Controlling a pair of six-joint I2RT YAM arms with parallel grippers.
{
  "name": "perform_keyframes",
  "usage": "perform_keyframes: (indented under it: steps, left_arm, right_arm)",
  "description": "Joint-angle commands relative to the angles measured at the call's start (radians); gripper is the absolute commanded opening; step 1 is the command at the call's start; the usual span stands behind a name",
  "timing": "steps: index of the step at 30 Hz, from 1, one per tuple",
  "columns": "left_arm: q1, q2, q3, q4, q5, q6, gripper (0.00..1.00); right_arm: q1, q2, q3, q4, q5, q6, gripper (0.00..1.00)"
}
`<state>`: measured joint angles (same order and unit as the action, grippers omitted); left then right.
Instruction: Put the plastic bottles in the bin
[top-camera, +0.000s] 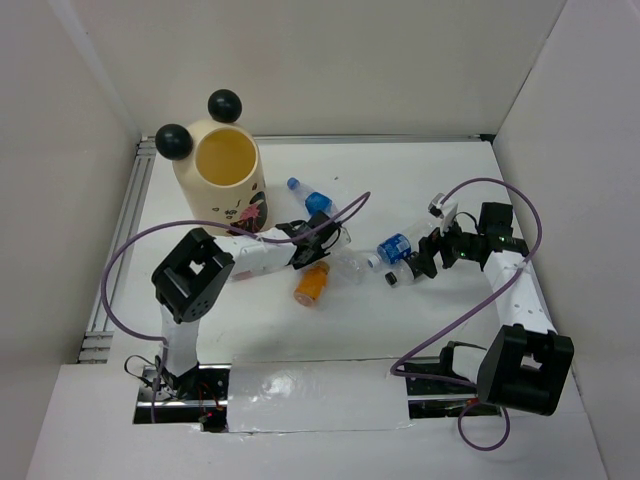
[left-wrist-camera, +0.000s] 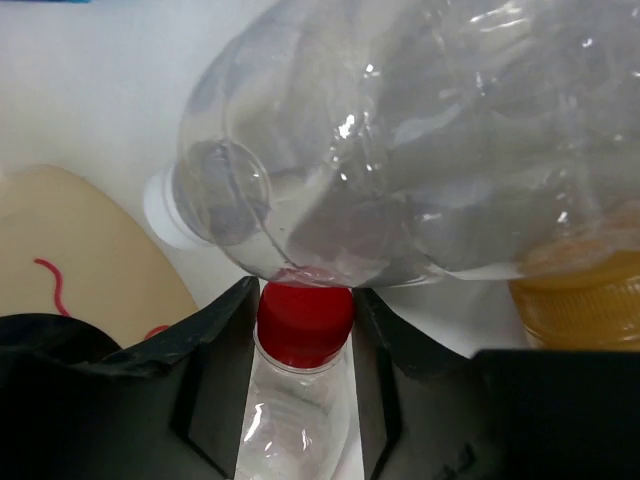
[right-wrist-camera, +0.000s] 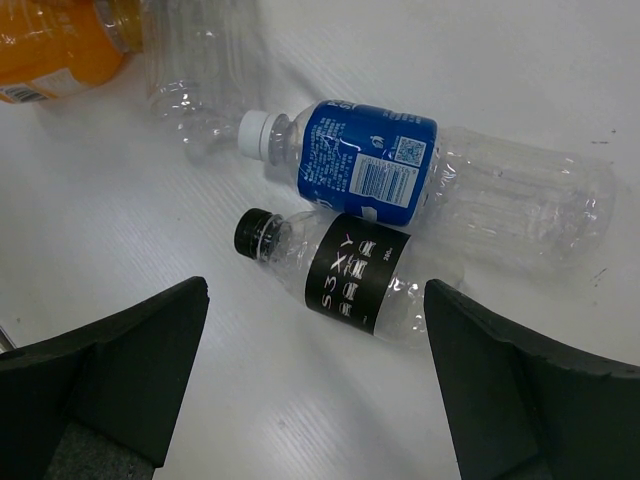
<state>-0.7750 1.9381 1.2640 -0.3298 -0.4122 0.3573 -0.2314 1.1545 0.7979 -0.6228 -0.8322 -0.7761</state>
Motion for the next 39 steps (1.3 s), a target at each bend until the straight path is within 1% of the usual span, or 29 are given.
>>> perform_keyframes:
  steps: [1, 2, 3, 5, 6, 8, 9, 10, 11, 12, 13, 14, 15, 16, 17, 18, 19, 22, 24, 25, 26, 30, 31, 32, 34, 36, 37, 39]
  left_arm:
    - [-0.001, 0.016, 0.021, -0.005, -0.017, -0.037, 0.48]
    - [-0.001, 0.016, 0.021, -0.005, -0.028, -0.037, 0.39]
    - [-0.001, 0.016, 0.021, -0.005, -0.028, -0.037, 0.34]
    - [-0.001, 0.016, 0.021, -0.015, -0.028, -0.056, 0.17]
    - [-0.001, 0.007, 0.034, -0.034, -0.028, -0.066, 0.01]
    - [-0.03, -0.011, 0.058, -0.069, -0.051, -0.096, 0.0]
    - [-0.041, -0.025, 0.09, -0.107, -0.062, -0.106, 0.0]
    - [-0.055, -0.043, 0.107, -0.126, -0.071, -0.106, 0.0]
    - [-0.085, -0.094, 0.126, -0.138, -0.103, -0.119, 0.0]
    - [-0.098, -0.122, 0.174, -0.15, -0.114, -0.133, 0.0]
    - [-0.108, -0.146, 0.21, -0.179, -0.114, -0.133, 0.0]
    - [-0.118, -0.169, 0.253, -0.198, -0.126, -0.144, 0.0]
    - [-0.131, -0.207, 0.299, -0.213, -0.126, -0.144, 0.0]
    - [-0.132, -0.223, 0.404, -0.227, -0.113, -0.144, 0.0]
    - [-0.147, -0.238, 0.457, -0.238, -0.112, -0.13, 0.0]
    - [-0.147, -0.252, 0.507, -0.238, -0.076, -0.118, 0.0]
    - [-0.147, -0.281, 0.585, -0.238, -0.057, -0.118, 0.0]
    - [-0.147, -0.327, 0.646, -0.169, -0.04, -0.083, 0.0]
    - [-0.147, -0.395, 0.621, -0.092, -0.04, -0.06, 0.0]
    - [-0.147, -0.416, 0.605, -0.009, -0.04, -0.031, 0.0]
    - [-0.13, -0.436, 0.565, 0.036, -0.054, -0.017, 0.0]
    - [-0.061, -0.475, 0.564, 0.138, -0.072, 0.022, 0.0]
    - [-0.02, -0.485, 0.54, 0.165, -0.073, 0.05, 0.0]
    - [-0.02, -0.485, 0.54, 0.178, -0.073, 0.051, 0.0]
    - [0.023, -0.485, 0.529, 0.189, -0.083, 0.072, 0.0]
    - [0.054, -0.485, 0.48, 0.216, -0.083, 0.084, 0.0]
    - [0.086, -0.485, 0.457, 0.236, -0.097, 0.085, 0.0]
    - [0.12, -0.499, 0.391, 0.273, -0.088, 0.085, 0.0]
  right_arm:
    - [0.006, 0.001, 0.017, -0.015, -0.034, -0.012, 0.95]
    - [0.006, 0.001, 0.017, -0.015, -0.035, -0.012, 0.95]
    - [0.006, 0.001, 0.017, -0.015, -0.035, -0.012, 0.95]
    - [0.006, 0.001, 0.017, -0.015, -0.044, -0.012, 0.95]
    - [0.006, 0.001, 0.017, -0.015, -0.044, -0.012, 0.95]
    - [0.006, 0.001, 0.008, -0.025, -0.044, -0.031, 0.95]
    - [0.006, 0.001, 0.007, -0.035, -0.054, -0.031, 0.94]
    - [0.006, 0.001, 0.007, -0.035, -0.054, -0.043, 0.9]
    - [0.006, 0.001, 0.007, -0.044, -0.054, -0.057, 0.87]
    - [0.006, 0.001, -0.003, -0.054, -0.065, -0.067, 0.83]
    - [0.006, 0.001, -0.003, -0.054, -0.076, -0.078, 0.75]
    - [0.006, 0.001, -0.014, -0.054, -0.076, -0.097, 0.55]
    - [0.006, 0.001, -0.023, -0.063, -0.088, -0.097, 0.47]
    - [0.006, 0.001, -0.023, -0.063, -0.1, -0.107, 0.4]
    - [0.006, 0.001, -0.023, -0.063, -0.1, -0.107, 0.32]
    - [0.006, 0.001, -0.023, -0.074, -0.11, -0.123, 0.18]
    - [0.006, 0.001, -0.023, -0.074, -0.11, -0.132, 0.14]
    - [0.006, 0.001, -0.023, -0.074, -0.11, -0.147, 0.12]
    - [-0.003, 0.001, -0.023, -0.074, -0.11, -0.147, 0.12]
    - [-0.003, 0.001, -0.023, -0.074, -0.11, -0.158, 0.12]
    - [-0.003, 0.001, -0.032, -0.074, -0.11, -0.158, 0.12]
    - [-0.003, -0.009, -0.032, -0.074, -0.11, -0.158, 0.12]
    - [-0.003, -0.009, -0.032, -0.074, -0.11, -0.167, 0.13]
    - [-0.003, -0.009, -0.032, -0.074, -0.11, -0.167, 0.13]
    - [-0.003, -0.009, -0.032, -0.074, -0.11, -0.167, 0.16]
    - [-0.003, -0.009, -0.032, -0.074, -0.11, -0.167, 0.18]
    - [-0.003, -0.009, -0.032, -0.074, -0.11, -0.167, 0.19]
    - [-0.003, -0.009, -0.032, -0.074, -0.119, -0.167, 0.24]
